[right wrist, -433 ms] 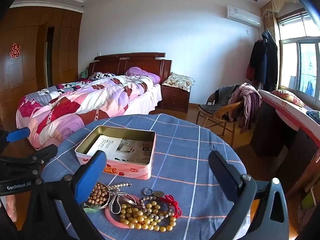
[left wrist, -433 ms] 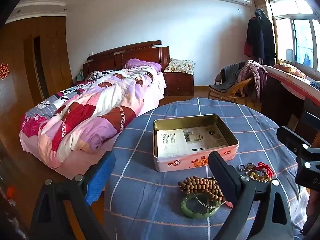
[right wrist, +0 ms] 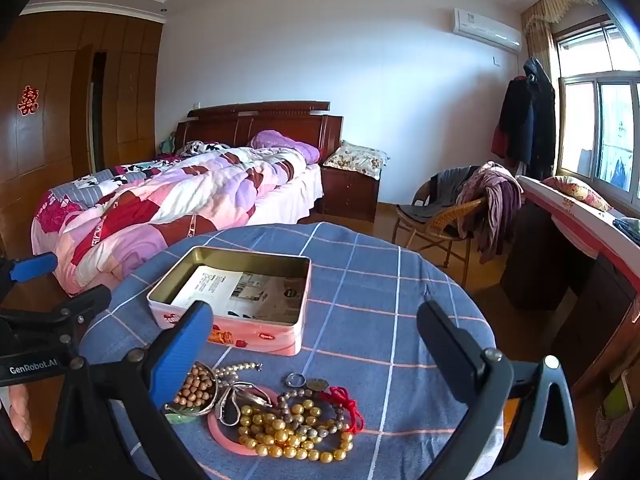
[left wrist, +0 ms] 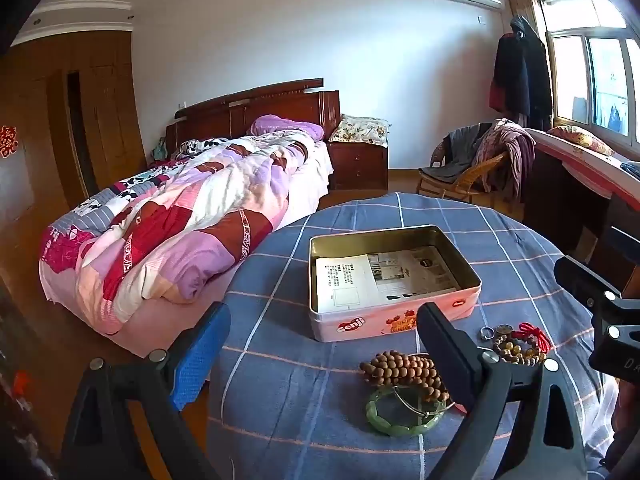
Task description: Organize jewelry
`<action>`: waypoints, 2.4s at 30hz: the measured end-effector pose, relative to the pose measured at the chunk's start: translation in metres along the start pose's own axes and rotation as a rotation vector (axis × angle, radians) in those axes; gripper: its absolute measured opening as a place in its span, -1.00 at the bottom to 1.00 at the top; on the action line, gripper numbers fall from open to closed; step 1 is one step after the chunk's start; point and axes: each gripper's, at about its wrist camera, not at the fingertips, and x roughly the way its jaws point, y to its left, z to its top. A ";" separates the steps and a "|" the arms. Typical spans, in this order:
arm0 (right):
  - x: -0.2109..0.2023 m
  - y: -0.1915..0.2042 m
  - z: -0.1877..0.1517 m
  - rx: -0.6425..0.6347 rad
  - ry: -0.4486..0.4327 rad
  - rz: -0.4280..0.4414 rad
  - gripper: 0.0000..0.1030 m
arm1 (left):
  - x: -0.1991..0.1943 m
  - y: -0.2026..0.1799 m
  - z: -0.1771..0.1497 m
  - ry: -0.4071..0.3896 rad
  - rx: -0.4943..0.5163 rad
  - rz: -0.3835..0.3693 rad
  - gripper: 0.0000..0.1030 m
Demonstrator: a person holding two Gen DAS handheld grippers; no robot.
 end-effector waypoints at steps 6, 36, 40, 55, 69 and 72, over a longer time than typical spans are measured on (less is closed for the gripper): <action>0.003 -0.002 -0.003 0.003 0.006 -0.001 1.00 | 0.002 0.001 -0.001 0.002 0.000 0.003 0.83; 0.007 -0.002 -0.007 0.003 0.018 -0.002 1.00 | 0.006 0.007 -0.005 0.007 -0.001 0.009 0.83; 0.007 -0.002 -0.007 0.003 0.020 -0.003 1.00 | 0.006 0.007 -0.005 0.007 0.000 0.010 0.83; 0.008 -0.001 -0.008 0.001 0.021 -0.003 1.00 | 0.008 0.007 -0.009 0.015 0.006 0.012 0.83; 0.008 -0.001 -0.006 -0.001 0.023 -0.005 1.00 | 0.009 0.003 -0.013 0.019 0.010 0.008 0.83; 0.012 0.001 -0.013 -0.001 0.028 -0.002 1.00 | 0.011 0.002 -0.014 0.025 0.013 0.006 0.83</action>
